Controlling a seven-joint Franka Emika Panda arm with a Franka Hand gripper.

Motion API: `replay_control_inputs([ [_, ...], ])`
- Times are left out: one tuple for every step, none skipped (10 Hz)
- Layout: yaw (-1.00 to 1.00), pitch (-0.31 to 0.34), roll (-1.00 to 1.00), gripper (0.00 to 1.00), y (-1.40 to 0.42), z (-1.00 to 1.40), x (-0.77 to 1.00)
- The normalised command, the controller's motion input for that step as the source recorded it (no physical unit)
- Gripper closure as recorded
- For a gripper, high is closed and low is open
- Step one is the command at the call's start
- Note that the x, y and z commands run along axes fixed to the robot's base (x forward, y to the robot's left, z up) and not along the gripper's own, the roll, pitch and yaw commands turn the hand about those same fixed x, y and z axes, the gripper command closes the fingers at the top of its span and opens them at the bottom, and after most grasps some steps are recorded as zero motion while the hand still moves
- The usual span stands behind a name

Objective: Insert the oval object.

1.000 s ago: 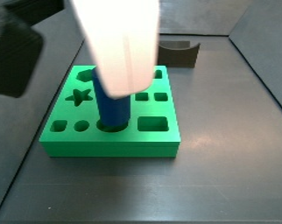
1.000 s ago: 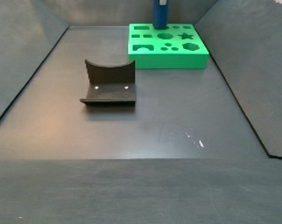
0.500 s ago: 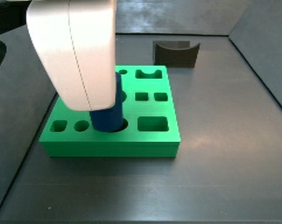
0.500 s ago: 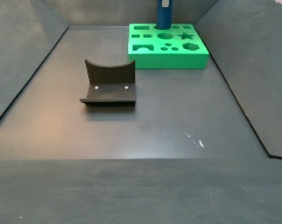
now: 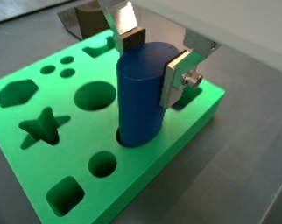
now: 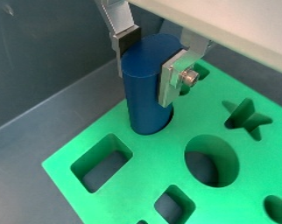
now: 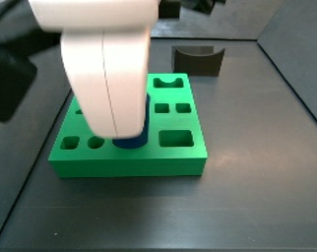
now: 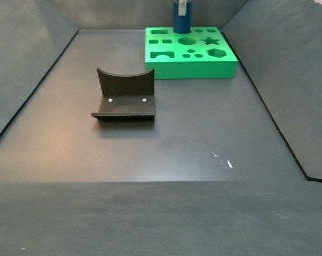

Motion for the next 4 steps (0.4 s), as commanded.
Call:
replay_control_inputs([
  [0.0, -0.224, -0.13, 1.0, 0.07, -0.66, -0.02],
  [0.0, -0.156, -0.22, 1.0, 0.07, -0.5, 0.0],
  [0.0, -0.117, -0.32, 1.0, 0.14, -0.31, 0.0],
  [0.0, -0.016, 0.0, 1.0, 0.0, 0.0, 0.0],
])
